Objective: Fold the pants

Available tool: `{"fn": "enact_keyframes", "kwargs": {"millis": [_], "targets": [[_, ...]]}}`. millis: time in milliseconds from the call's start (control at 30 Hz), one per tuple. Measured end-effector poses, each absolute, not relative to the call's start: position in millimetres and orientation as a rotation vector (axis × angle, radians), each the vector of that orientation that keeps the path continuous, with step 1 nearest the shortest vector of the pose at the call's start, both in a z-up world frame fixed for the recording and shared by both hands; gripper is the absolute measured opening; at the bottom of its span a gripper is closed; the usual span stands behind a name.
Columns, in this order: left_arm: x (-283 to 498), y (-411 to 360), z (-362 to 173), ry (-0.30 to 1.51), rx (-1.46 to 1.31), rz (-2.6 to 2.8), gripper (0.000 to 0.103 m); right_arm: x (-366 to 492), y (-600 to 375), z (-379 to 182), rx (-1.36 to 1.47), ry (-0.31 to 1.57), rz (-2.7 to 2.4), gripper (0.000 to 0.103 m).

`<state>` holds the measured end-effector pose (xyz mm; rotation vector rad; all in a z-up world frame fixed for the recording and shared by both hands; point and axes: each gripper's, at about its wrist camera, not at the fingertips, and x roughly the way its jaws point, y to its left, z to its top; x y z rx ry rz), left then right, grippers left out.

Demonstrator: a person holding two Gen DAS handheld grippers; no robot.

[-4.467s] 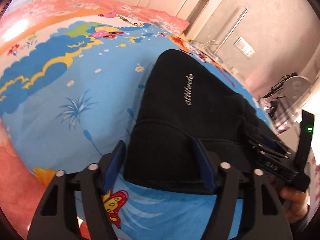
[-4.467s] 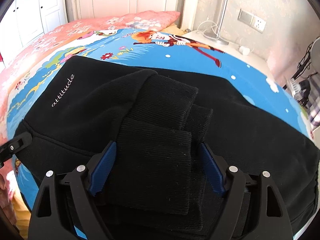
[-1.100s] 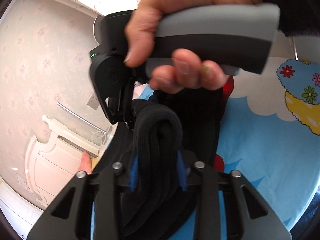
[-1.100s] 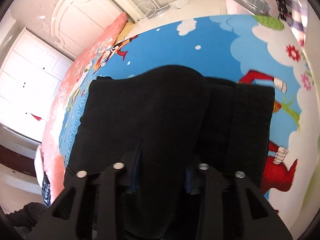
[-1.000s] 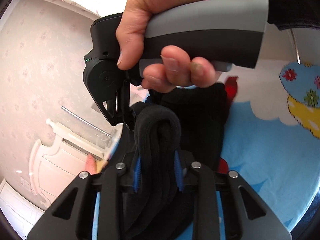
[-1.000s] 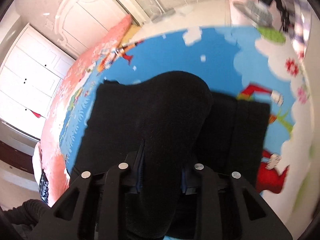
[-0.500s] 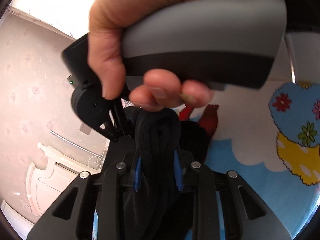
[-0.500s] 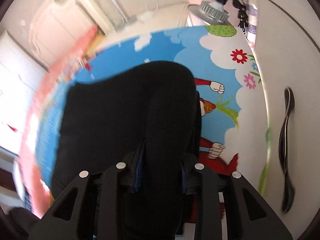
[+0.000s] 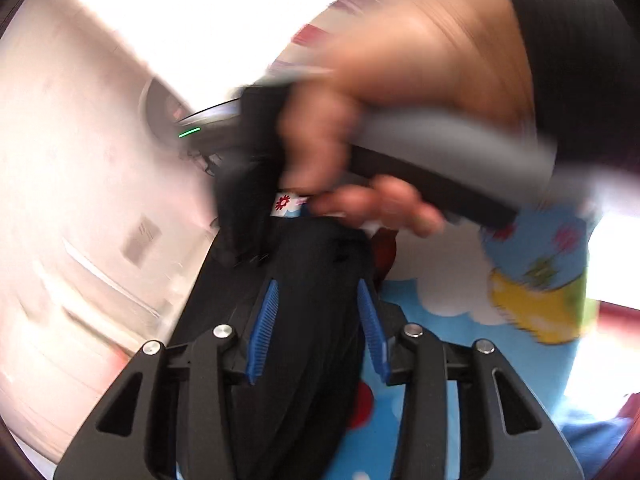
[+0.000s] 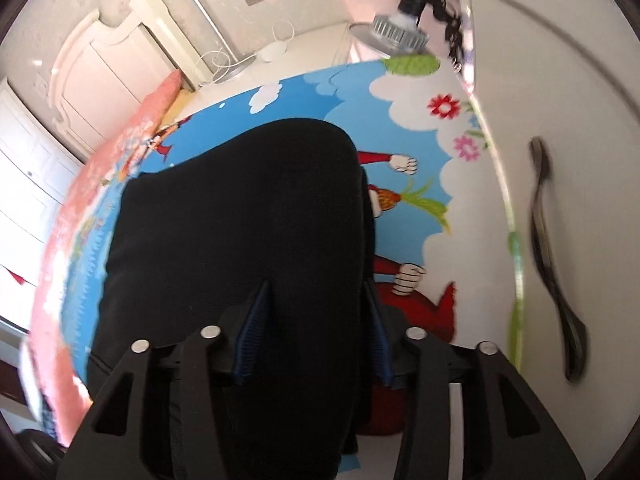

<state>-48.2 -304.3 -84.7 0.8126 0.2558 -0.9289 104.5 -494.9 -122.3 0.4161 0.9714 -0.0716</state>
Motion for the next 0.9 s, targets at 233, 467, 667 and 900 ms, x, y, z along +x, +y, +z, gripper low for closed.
{"fn": "enact_keyframes", "kwargs": {"millis": [233,467,667,900], "targets": [[33,-142,-42,0.576,0.198,-0.783,0.039,37,-448,-53,0.297,0.687,-0.235,0.064],[90,-91,-128,0.94,0.079,-0.805,0.027,49,-405,-96,0.062,0.809,-0.352,0.072],[120,-92,-86,0.91,0.042,-0.797,0.029,41,-420,-125,0.172,0.825,-0.337,0.072],[255,-128,-77,0.891,-0.035,-0.651,0.027,45,-415,-127,0.14,0.834,-0.386,0.077]]}}
